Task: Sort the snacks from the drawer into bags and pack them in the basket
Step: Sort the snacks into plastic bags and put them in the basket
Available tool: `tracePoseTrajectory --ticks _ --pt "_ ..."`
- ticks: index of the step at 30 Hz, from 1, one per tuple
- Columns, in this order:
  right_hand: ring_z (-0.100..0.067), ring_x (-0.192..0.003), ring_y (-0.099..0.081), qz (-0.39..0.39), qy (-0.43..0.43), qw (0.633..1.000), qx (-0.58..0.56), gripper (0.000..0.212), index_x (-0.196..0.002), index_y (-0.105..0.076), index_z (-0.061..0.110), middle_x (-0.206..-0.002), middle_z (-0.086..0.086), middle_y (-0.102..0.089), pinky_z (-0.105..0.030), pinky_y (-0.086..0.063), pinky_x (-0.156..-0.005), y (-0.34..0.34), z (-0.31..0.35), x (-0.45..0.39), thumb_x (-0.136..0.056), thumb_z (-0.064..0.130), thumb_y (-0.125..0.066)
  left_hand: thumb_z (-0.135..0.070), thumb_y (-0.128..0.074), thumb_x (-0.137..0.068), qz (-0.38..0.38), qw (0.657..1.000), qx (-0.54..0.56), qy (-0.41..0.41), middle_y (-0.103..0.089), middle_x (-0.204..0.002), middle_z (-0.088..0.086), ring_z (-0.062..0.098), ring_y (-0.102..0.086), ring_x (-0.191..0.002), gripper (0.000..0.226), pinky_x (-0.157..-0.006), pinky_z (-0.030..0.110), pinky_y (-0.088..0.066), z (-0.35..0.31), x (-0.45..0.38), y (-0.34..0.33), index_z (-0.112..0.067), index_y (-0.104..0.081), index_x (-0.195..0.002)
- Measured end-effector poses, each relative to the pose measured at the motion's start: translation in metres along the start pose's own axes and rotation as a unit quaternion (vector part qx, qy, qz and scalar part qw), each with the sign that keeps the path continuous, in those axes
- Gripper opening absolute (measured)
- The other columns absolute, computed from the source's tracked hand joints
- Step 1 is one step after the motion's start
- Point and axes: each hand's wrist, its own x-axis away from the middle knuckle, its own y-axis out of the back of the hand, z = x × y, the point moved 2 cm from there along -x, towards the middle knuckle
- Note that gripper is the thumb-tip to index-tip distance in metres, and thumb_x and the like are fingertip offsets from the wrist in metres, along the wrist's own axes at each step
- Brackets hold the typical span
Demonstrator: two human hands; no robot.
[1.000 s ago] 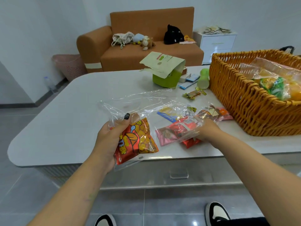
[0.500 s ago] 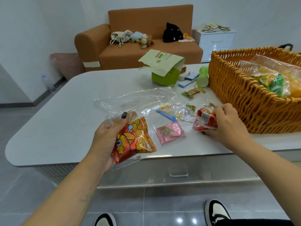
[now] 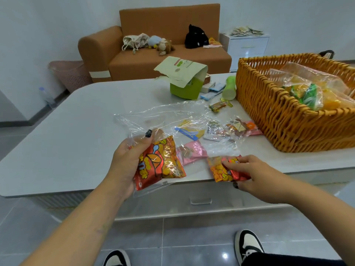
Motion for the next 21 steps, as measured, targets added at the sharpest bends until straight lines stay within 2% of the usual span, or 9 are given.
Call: tracePoseTrajectory --ticks 4,6,8,9,11,13,15,19,21 --pt "-0.023 -0.094 -0.059 -0.035 -0.008 0.999 -0.034 0.040 -0.124 -0.063 0.036 -0.113 -0.007 -0.053 -0.022 -0.043 -0.077 0.012 0.004 -0.010 -0.089 0.018 -0.062 -0.037 -0.076 -0.065 0.007 1.000 -0.006 0.004 -0.075 -0.094 0.011 0.030 -0.074 -0.079 0.050 -0.072 0.049 -0.058 0.004 -0.001 -0.004 -0.017 -0.065 -0.109" --pt "-0.021 -0.072 -0.057 -0.057 -0.028 0.994 -0.085 0.019 -0.093 -0.073 0.032 -0.086 -0.004 -0.059 -0.017 -0.041 -0.058 0.017 0.004 -0.016 -0.088 0.017 -0.063 -0.037 -0.076 -0.067 0.012 1.000 -0.006 0.006 -0.075 -0.096 0.012 0.031 -0.073 -0.080 0.049 -0.074 0.051 -0.058 0.006 0.000 -0.005 -0.016 -0.065 -0.109" --pt "-0.019 -0.067 -0.054 -0.101 -0.072 0.981 -0.149 0.016 -0.070 -0.064 0.023 -0.067 0.001 -0.054 -0.012 -0.034 -0.050 0.023 0.003 -0.018 -0.086 0.025 -0.064 -0.036 -0.076 -0.067 0.014 1.000 -0.008 0.004 -0.075 -0.094 0.012 0.030 -0.073 -0.078 0.044 -0.073 0.050 -0.058 0.007 0.000 -0.006 -0.016 -0.065 -0.106" --pt "-0.022 -0.077 -0.057 -0.130 -0.091 0.975 -0.156 0.018 -0.077 -0.064 0.016 -0.074 -0.001 -0.056 -0.015 -0.039 -0.056 0.025 0.001 -0.021 -0.082 0.034 -0.065 -0.035 -0.076 -0.068 0.015 1.000 -0.009 0.003 -0.075 -0.091 0.012 0.029 -0.073 -0.075 0.041 -0.070 0.048 -0.059 0.008 0.001 -0.007 -0.017 -0.065 -0.103" --pt "-0.031 -0.105 -0.057 -0.175 -0.160 0.962 -0.138 0.059 -0.116 -0.059 0.007 -0.110 -0.013 -0.057 -0.031 -0.049 -0.080 0.030 -0.006 -0.028 -0.074 0.048 -0.068 -0.034 -0.075 -0.068 0.016 1.000 -0.010 -0.002 -0.075 -0.086 0.010 0.026 -0.073 -0.070 0.039 -0.063 0.043 -0.059 0.008 0.001 -0.007 -0.017 -0.065 -0.102" --pt "-0.032 -0.102 -0.057 -0.146 -0.229 0.953 -0.131 0.079 -0.127 -0.049 0.004 -0.123 -0.017 -0.053 -0.038 -0.052 -0.078 0.030 -0.004 -0.029 -0.070 0.054 -0.070 -0.035 -0.075 -0.066 0.015 1.000 -0.013 -0.005 -0.075 -0.085 0.009 0.026 -0.073 -0.070 0.044 -0.064 0.043 -0.059 0.008 0.001 -0.007 -0.017 -0.064 -0.104" --pt "-0.033 -0.097 -0.057 -0.100 -0.255 0.948 -0.162 0.078 -0.125 -0.043 0.002 -0.120 -0.019 -0.054 -0.038 -0.054 -0.070 0.024 0.001 -0.032 -0.070 0.050 -0.074 -0.036 -0.075 -0.064 0.017 1.000 -0.014 -0.009 -0.075 -0.085 0.009 0.026 -0.073 -0.071 0.048 -0.067 0.044 -0.059 0.008 0.002 -0.008 -0.016 -0.063 -0.107" --pt "-0.039 -0.118 -0.051 -0.122 -0.242 0.945 -0.184 0.049 -0.129 -0.042 -0.004 -0.129 -0.025 -0.052 -0.034 -0.041 -0.086 0.014 0.008 -0.040 -0.089 0.016 -0.061 -0.035 -0.075 -0.064 0.025 0.999 -0.018 -0.013 -0.073 -0.081 0.008 0.025 -0.071 -0.065 0.040 -0.058 0.040 -0.058 0.011 0.007 -0.010 -0.018 -0.063 -0.098" --pt "-0.041 -0.123 -0.050 -0.129 -0.245 0.912 -0.301 0.038 -0.129 -0.047 -0.008 -0.132 -0.027 -0.052 -0.040 -0.043 -0.099 0.015 0.008 -0.044 -0.096 0.009 -0.050 -0.032 -0.074 -0.067 0.034 0.999 -0.016 -0.014 -0.073 -0.077 0.007 0.023 -0.070 -0.062 0.031 -0.053 0.035 -0.057 0.013 0.010 -0.011 -0.018 -0.063 -0.093"
